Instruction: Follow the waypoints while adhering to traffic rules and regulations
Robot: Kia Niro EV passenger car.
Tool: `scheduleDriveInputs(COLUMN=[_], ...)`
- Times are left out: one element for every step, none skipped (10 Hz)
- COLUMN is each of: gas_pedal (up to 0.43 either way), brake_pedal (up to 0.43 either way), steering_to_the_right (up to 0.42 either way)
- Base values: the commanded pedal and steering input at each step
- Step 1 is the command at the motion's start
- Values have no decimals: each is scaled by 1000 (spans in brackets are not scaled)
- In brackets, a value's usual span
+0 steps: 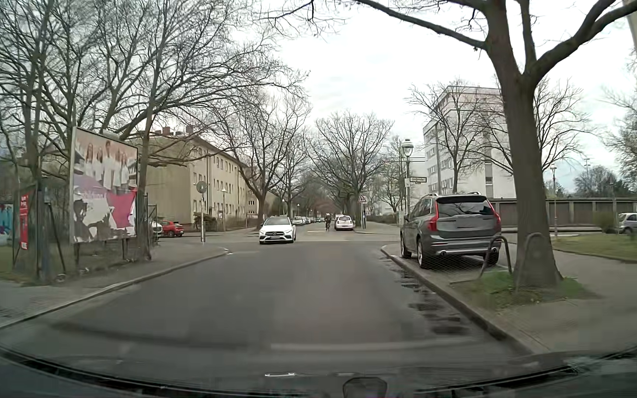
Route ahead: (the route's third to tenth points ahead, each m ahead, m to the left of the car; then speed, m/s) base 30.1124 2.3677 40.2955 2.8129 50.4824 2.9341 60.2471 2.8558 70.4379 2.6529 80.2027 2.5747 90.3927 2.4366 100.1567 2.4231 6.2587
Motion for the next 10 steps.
scheduleDriveInputs(gas_pedal=[0, 0, 0, 0, 0, 0, 0, 0, 0, 0], brake_pedal=[12, 12, 12, 12, 12, 12, 12, 12, 12, 12], steering_to_the_right=[6, 6, 6, 6, 6, 6, 5, 4, 2, -1])
